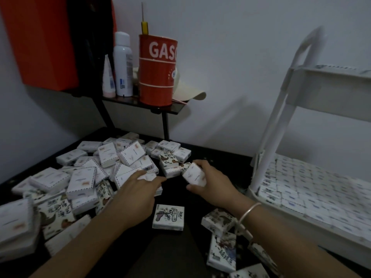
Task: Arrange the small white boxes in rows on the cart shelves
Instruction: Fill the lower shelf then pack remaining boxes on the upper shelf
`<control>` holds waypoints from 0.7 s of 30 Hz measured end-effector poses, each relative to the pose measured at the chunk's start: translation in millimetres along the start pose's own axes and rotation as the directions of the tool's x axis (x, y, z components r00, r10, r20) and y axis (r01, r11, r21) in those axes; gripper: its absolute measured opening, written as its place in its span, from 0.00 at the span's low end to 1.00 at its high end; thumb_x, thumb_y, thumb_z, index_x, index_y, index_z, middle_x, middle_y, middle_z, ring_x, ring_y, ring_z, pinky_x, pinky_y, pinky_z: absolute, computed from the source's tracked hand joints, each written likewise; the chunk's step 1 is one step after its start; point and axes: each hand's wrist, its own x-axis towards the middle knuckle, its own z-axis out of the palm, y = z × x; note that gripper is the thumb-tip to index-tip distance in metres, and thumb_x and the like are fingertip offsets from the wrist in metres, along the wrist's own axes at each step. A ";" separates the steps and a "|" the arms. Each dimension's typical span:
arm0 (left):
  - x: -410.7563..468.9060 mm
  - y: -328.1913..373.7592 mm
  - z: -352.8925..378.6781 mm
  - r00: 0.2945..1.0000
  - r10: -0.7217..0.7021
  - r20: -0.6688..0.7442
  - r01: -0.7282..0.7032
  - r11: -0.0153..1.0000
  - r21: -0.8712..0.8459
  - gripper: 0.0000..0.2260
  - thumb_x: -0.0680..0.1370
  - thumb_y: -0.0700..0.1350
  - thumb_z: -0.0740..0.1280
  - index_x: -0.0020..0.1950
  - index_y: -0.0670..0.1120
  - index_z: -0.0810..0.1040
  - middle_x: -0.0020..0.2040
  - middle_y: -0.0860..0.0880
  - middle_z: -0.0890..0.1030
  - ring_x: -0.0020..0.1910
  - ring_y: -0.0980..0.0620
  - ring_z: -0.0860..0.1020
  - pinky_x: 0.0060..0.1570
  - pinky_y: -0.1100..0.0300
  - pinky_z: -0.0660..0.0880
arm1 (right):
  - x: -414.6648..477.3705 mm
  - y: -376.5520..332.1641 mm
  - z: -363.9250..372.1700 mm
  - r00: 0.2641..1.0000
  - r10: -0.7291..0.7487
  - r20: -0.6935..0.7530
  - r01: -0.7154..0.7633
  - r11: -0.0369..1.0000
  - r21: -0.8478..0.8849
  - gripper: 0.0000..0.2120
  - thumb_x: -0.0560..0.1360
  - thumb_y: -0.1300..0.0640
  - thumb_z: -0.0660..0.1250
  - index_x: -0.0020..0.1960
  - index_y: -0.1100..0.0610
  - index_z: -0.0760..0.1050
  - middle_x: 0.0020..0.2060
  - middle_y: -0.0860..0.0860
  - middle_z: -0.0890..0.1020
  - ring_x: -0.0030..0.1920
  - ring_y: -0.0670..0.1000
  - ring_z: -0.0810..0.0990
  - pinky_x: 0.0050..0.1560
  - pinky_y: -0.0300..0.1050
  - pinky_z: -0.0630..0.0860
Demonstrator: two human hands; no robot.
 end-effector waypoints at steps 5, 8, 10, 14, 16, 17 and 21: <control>14.1 8.3 -3.2 0.993 0.094 0.068 -0.068 0.946 -0.317 0.30 0.76 0.32 0.56 0.75 0.54 0.64 0.65 0.57 0.77 0.69 0.64 0.66 0.73 0.68 0.53 | -14.3 8.7 -15.8 0.999 0.039 0.008 -0.039 0.961 0.273 0.36 0.72 0.53 0.73 0.73 0.45 0.57 0.61 0.49 0.74 0.41 0.51 0.83 0.34 0.43 0.81; 23.3 14.1 -3.0 0.993 0.115 0.032 -0.088 0.887 -0.454 0.28 0.75 0.31 0.57 0.71 0.54 0.71 0.65 0.55 0.77 0.64 0.62 0.73 0.66 0.64 0.69 | -19.4 13.4 -22.6 0.999 0.034 -0.026 -0.026 0.968 0.251 0.35 0.72 0.51 0.73 0.73 0.46 0.57 0.63 0.49 0.72 0.45 0.51 0.82 0.33 0.37 0.78; 33.5 9.4 -2.7 0.994 0.104 -0.028 -0.107 0.908 -0.405 0.27 0.75 0.31 0.59 0.69 0.55 0.72 0.66 0.54 0.76 0.65 0.57 0.73 0.63 0.59 0.71 | -23.4 15.6 -27.2 0.999 0.024 -0.033 -0.016 0.973 0.229 0.35 0.73 0.50 0.71 0.74 0.48 0.57 0.64 0.49 0.72 0.50 0.53 0.81 0.45 0.46 0.81; 54.4 3.9 -8.0 0.957 0.200 0.211 -0.167 0.972 -0.164 0.32 0.74 0.32 0.61 0.73 0.57 0.66 0.72 0.55 0.68 0.71 0.54 0.65 0.67 0.55 0.67 | -33.8 19.4 -37.4 1.000 0.007 -0.030 0.000 0.977 0.211 0.31 0.77 0.54 0.66 0.75 0.49 0.54 0.64 0.50 0.73 0.52 0.52 0.80 0.55 0.51 0.79; 61.3 7.5 -10.9 0.897 0.262 0.356 -0.248 0.965 -0.087 0.33 0.73 0.31 0.59 0.74 0.57 0.66 0.74 0.54 0.66 0.73 0.53 0.64 0.68 0.52 0.66 | -39.5 21.0 -43.0 0.999 0.005 -0.043 0.005 0.978 0.208 0.32 0.77 0.55 0.67 0.74 0.48 0.53 0.59 0.48 0.74 0.47 0.49 0.82 0.49 0.45 0.80; 64.0 9.3 -12.3 0.874 0.273 0.401 -0.271 0.961 -0.063 0.33 0.73 0.31 0.58 0.73 0.58 0.67 0.74 0.54 0.67 0.72 0.51 0.65 0.67 0.51 0.68 | -42.5 21.5 -46.2 0.998 0.002 -0.056 0.010 0.978 0.210 0.32 0.76 0.55 0.69 0.73 0.48 0.55 0.55 0.47 0.74 0.44 0.47 0.82 0.45 0.43 0.80; 72.9 12.0 -18.1 0.848 0.224 0.480 -0.255 0.967 -0.001 0.27 0.75 0.34 0.58 0.69 0.59 0.71 0.67 0.53 0.74 0.64 0.51 0.72 0.60 0.52 0.72 | -56.7 21.7 -62.9 0.988 0.008 -0.156 0.029 0.972 0.231 0.27 0.73 0.51 0.73 0.65 0.45 0.62 0.47 0.48 0.80 0.41 0.47 0.82 0.40 0.46 0.81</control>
